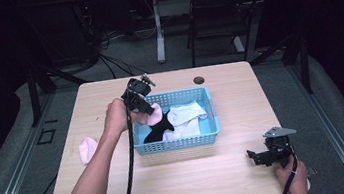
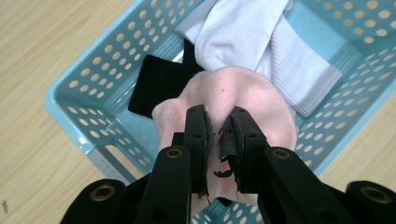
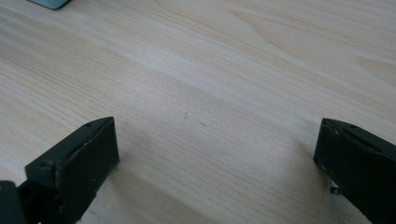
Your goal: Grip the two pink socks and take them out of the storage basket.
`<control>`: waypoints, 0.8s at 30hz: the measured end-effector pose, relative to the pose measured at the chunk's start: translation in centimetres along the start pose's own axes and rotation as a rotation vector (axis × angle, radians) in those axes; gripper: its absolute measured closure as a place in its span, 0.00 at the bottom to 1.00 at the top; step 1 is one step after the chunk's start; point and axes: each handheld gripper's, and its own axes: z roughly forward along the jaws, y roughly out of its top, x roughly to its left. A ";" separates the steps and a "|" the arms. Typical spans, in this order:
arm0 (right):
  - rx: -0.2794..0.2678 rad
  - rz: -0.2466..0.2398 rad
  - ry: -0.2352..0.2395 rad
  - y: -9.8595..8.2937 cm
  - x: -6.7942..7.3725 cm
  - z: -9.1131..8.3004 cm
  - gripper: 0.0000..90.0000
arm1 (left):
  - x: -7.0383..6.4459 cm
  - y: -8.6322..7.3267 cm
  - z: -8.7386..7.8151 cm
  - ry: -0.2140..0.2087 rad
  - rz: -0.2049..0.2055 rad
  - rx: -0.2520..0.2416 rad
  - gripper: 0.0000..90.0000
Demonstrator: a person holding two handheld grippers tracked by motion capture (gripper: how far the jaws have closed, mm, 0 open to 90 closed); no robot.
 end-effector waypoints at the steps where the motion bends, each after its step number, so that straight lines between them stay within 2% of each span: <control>1: 0.000 0.000 0.000 0.0 0.0 0.0 0.00 | 0.0 0.0 0.0 0.000 0.000 0.000 0.87; 7: 0.000 0.000 0.000 0.0 0.0 0.0 0.00 | 0.5 -0.2 -2.1 0.008 -0.004 -0.022 0.87; 12: 0.000 0.000 0.000 0.0 0.0 0.0 0.00 | 0.9 -0.8 -3.2 0.026 -0.006 -0.028 0.87; 24: 0.000 0.000 0.001 0.0 0.0 0.0 0.00 | 3.2 -3.9 -6.0 0.065 -0.071 -0.063 0.87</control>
